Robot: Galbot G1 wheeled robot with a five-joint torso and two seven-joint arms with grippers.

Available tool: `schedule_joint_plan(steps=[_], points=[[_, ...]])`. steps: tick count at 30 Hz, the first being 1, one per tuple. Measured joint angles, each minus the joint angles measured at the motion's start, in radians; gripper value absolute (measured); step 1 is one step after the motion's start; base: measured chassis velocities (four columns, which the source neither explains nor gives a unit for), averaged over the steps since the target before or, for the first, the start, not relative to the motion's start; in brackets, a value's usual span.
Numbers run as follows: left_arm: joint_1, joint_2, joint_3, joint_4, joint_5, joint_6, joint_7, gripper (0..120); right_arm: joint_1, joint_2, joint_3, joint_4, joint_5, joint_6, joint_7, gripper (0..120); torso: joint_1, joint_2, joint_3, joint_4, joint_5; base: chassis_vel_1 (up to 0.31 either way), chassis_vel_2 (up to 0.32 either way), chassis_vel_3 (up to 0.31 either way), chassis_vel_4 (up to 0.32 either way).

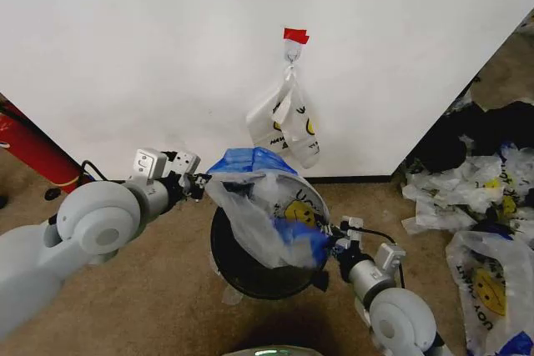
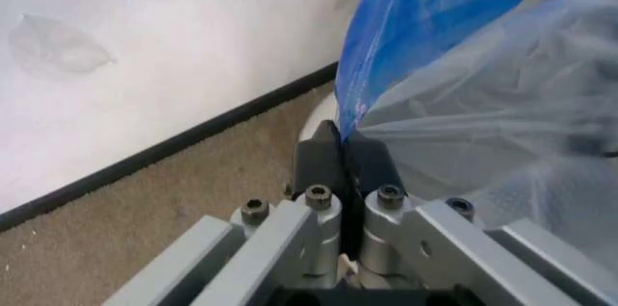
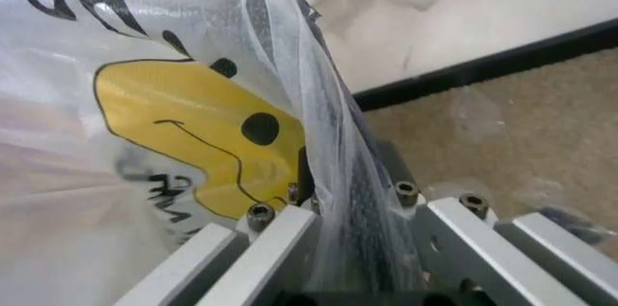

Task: Pick up the garbage bag from the wall and place it over the trash bin.

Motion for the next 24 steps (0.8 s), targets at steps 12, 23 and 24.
schedule_joint_plan(steps=[12,23,24], points=[[0.117,0.019,-0.081,0.000,0.006,0.000,0.043,0,0.026,-0.003,0.055,-0.024,0.124,0.031,0.030,0,0.000,0.000,0.000,0.0001,0.0000,0.000,0.000,0.000,0.000],[0.186,-0.027,-0.077,0.061,0.071,-0.001,0.131,0,0.019,-0.009,0.064,-0.005,0.207,0.013,0.021,0,0.000,0.000,0.000,-0.0001,-0.0001,0.000,0.000,0.000,0.000],[0.184,-0.028,-0.074,0.067,0.070,-0.001,0.138,0,0.019,-0.008,0.066,-0.003,0.217,0.013,0.021,0,0.000,0.000,0.000,-0.0001,0.0001,0.000,0.000,0.000,0.000]])
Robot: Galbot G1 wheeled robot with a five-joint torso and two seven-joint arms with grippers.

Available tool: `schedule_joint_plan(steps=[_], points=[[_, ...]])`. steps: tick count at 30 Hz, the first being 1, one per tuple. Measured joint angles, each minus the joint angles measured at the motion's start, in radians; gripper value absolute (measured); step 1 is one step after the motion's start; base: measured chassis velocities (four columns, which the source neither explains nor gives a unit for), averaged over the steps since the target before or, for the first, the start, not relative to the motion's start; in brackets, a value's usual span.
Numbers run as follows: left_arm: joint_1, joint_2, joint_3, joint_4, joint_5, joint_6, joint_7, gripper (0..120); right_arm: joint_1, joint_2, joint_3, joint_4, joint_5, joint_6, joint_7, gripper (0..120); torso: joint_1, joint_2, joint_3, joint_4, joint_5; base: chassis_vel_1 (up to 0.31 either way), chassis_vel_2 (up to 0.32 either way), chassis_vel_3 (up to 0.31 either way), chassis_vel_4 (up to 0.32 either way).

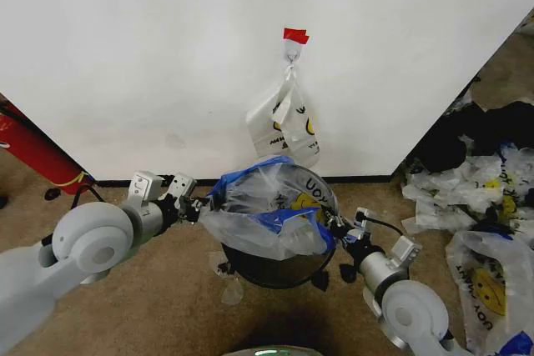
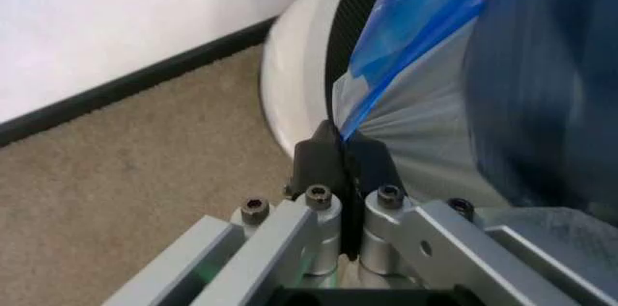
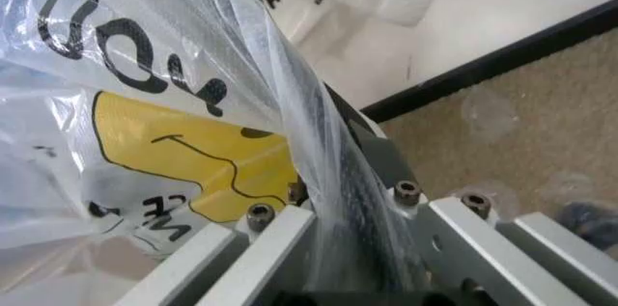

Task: Pick up the garbage bag from the wall and place it over the trash bin.

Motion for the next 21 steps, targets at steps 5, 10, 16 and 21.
schedule_joint_plan(steps=[5,10,16,21], points=[[0.015,-0.001,0.001,0.026,-0.001,0.000,0.037,0,-0.011,0.000,0.018,0.004,0.031,-0.001,-0.022,0,0.000,0.000,0.000,0.0001,-0.0001,0.000,0.000,0.000,0.000],[0.031,0.008,-0.004,0.041,0.004,0.000,0.046,0,-0.014,0.003,0.018,0.003,0.031,0.001,-0.039,0,0.000,0.000,0.000,0.0001,-0.0001,0.000,0.000,0.000,0.000],[0.043,0.005,-0.023,0.030,0.016,0.000,0.036,8,0.001,0.005,0.015,-0.008,0.029,0.002,-0.010,0,0.000,0.000,0.000,0.0002,-0.0001,0.000,0.000,0.000,0.000],[0.042,-0.007,-0.032,0.022,0.013,0.002,0.019,25,0.007,0.007,0.013,-0.026,0.013,0.001,0.008,0,0.000,0.000,0.000,0.0001,-0.0002,0.000,0.000,0.000,0.000]])
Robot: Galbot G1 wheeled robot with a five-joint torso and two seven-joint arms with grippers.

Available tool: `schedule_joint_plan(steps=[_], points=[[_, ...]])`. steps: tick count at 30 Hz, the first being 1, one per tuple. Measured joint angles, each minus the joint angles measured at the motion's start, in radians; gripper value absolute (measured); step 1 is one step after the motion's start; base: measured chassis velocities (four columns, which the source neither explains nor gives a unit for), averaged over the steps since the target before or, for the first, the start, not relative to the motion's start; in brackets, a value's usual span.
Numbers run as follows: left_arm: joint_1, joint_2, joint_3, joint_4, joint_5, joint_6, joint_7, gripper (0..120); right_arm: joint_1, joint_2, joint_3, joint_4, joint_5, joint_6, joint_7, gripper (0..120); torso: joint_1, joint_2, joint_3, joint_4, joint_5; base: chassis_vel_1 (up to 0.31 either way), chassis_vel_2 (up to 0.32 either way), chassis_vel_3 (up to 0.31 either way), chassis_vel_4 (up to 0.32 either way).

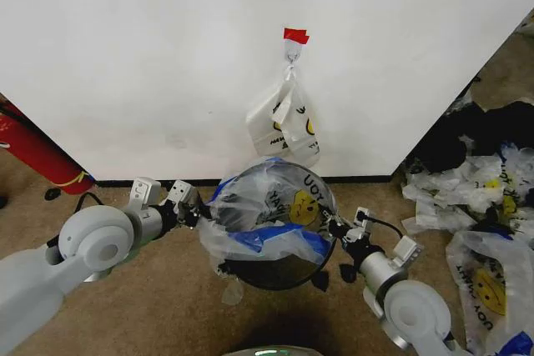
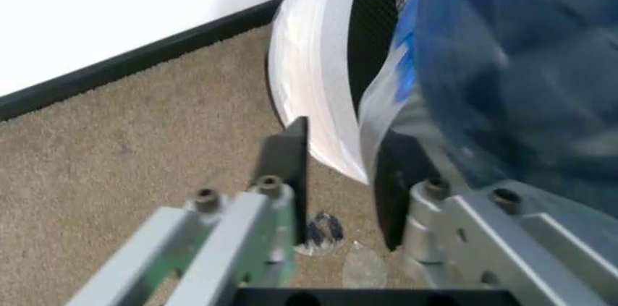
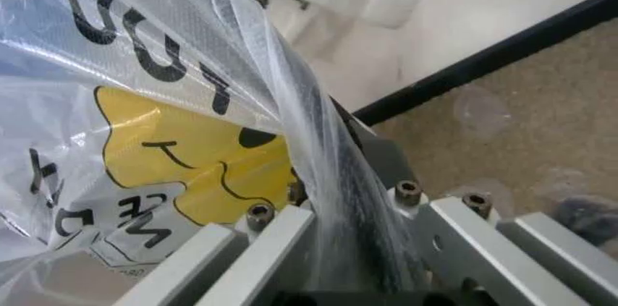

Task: Pick up the garbage bag from the wall and place it over the trash bin.

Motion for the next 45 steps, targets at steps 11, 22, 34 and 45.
schedule_joint_plan(steps=[11,22,34,45], points=[[-0.011,0.018,-0.024,0.006,-0.025,0.001,-0.071,67,0.018,-0.001,0.010,-0.025,0.000,-0.005,0.025,0,0.000,0.000,0.000,0.0000,0.0001,0.000,0.000,0.000,0.000],[-0.030,0.046,-0.069,0.040,0.042,-0.001,-0.098,99,0.026,0.002,0.010,-0.028,0.001,-0.008,0.030,0,0.000,0.000,0.000,0.0000,0.0001,0.000,0.000,0.000,0.000],[-0.032,0.029,-0.169,0.001,-0.546,-0.001,-0.365,100,0.031,0.005,0.022,-0.037,0.001,-0.004,0.038,0,0.000,0.000,0.000,0.0000,0.0006,0.000,0.000,0.000,0.000],[0.007,0.024,-0.296,-0.018,-0.838,-0.023,-0.472,100,0.027,0.009,0.021,-0.043,-0.004,-0.002,0.037,0,0.000,0.000,0.000,0.0002,0.0001,0.000,0.000,0.000,0.000]])
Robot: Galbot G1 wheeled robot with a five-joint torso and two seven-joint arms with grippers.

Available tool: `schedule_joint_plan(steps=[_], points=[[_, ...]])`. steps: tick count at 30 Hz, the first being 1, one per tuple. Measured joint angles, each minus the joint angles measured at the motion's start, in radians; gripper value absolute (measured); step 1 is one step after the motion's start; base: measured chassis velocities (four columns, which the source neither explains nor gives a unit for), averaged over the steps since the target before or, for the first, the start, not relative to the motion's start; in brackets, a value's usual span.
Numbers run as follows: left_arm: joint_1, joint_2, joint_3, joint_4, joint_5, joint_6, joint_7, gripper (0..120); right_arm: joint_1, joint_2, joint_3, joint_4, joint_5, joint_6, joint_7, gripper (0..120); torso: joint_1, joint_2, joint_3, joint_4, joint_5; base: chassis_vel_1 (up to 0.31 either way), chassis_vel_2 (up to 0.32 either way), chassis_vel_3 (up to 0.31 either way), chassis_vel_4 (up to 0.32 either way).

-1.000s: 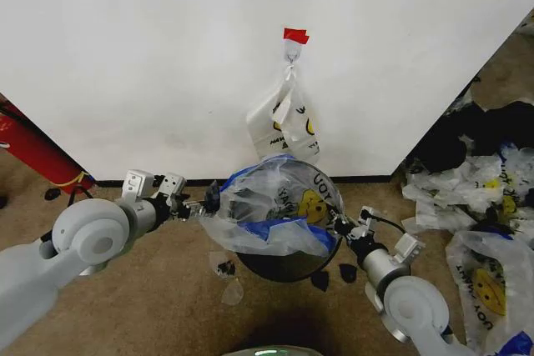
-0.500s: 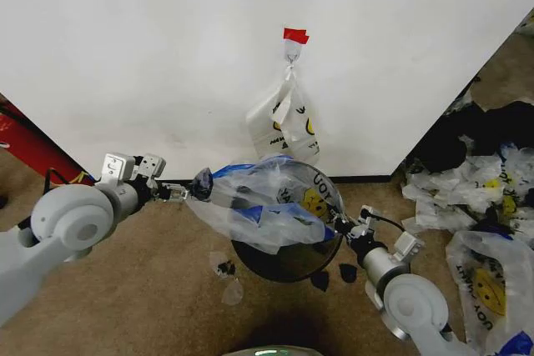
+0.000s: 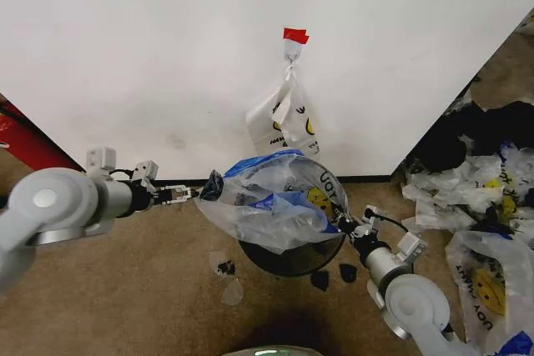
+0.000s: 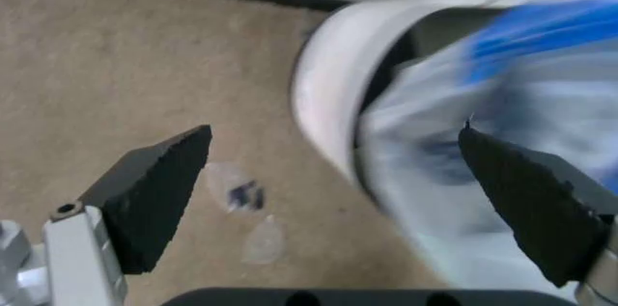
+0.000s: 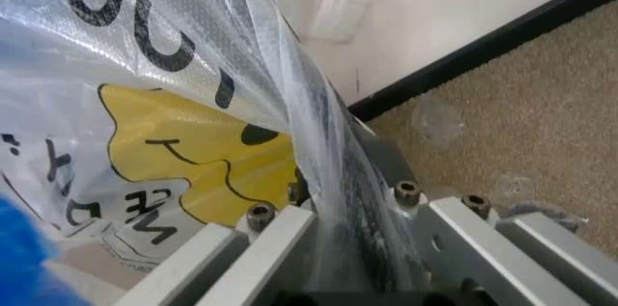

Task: Pick up the garbage bag from the wall and place it over the trash bin.

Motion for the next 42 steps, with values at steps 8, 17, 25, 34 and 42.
schedule_joint_plan(steps=[8,17,25,34,42], points=[[-0.025,0.000,-0.050,-0.146,0.092,-0.003,0.058,100,0.009,0.003,-0.003,-0.006,0.000,-0.001,0.009,0,0.000,0.000,0.000,0.0000,0.0000,0.000,0.000,0.000,0.000],[-0.024,-0.032,0.019,-0.276,0.431,-0.103,0.346,100,0.002,0.001,-0.002,0.003,-0.011,-0.005,0.013,0,0.000,0.000,0.000,-0.0001,0.0000,0.000,0.000,0.000,0.000],[-0.082,-0.075,0.266,-0.313,0.649,-0.136,0.513,100,-0.012,0.001,-0.027,0.034,-0.061,-0.007,0.009,0,0.000,0.000,0.000,0.0001,-0.0003,0.000,0.000,0.000,0.000],[-0.125,-0.134,0.420,-0.235,0.774,-0.093,0.471,100,-0.033,-0.004,-0.017,0.060,-0.071,-0.008,0.008,0,0.000,0.000,0.000,-0.0002,0.0000,0.000,0.000,0.000,0.000],[-0.099,-0.124,0.420,-0.212,0.818,-0.078,0.454,95,-0.030,0.001,-0.026,0.063,-0.056,-0.018,0.008,0,0.000,0.000,0.000,0.0000,0.0000,0.000,0.000,0.000,0.000]])
